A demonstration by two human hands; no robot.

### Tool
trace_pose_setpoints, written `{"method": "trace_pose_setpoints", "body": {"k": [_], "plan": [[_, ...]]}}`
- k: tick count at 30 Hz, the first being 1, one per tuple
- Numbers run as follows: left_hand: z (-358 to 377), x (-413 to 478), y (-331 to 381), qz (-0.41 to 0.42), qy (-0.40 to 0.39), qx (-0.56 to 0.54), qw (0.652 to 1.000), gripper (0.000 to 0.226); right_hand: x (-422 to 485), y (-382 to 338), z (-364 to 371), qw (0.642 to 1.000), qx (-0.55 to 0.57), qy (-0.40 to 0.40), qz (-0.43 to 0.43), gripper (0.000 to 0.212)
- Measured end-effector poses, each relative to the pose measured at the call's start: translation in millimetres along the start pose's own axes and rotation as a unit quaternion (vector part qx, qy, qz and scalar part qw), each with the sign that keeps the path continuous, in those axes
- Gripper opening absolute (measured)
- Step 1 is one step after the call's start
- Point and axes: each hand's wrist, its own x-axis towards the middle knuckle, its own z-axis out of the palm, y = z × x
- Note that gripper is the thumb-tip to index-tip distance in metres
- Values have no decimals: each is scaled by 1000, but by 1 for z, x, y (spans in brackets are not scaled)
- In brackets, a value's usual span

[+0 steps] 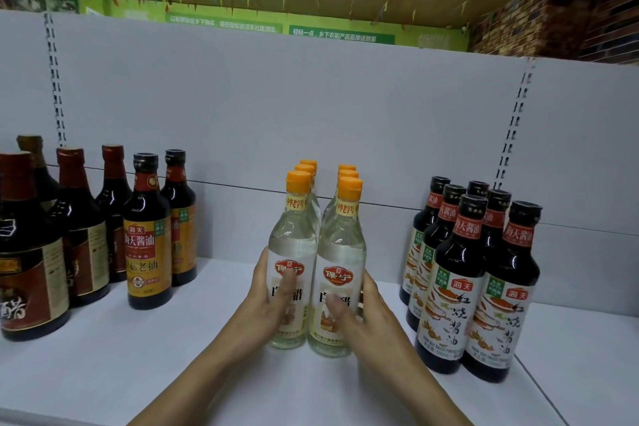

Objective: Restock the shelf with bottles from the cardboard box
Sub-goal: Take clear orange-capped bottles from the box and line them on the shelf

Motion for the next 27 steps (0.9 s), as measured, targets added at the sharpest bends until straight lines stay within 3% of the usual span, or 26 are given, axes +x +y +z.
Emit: {"method": "trace_pose_setpoints", "body": {"k": [4,8,12,17,27], "plan": [[-9,13,-5,-62,19,-32,997,72,8,-11,-12,999,9,38,35,82],[-17,33,-4,-131,36,-99,986,82,31,-18,-14,980,162,66,96,71],[-9,44,0,-203,28,-140,969,88,56,-1,-6,943,260,65,197,77],[-10,48,-6,-197,17,-166,966,81,58,16,6,918,325,-1,229,84],[-7,50,-13,-188,5,-212,959,66,56,16,10,904,371,-5,210,74]]}}
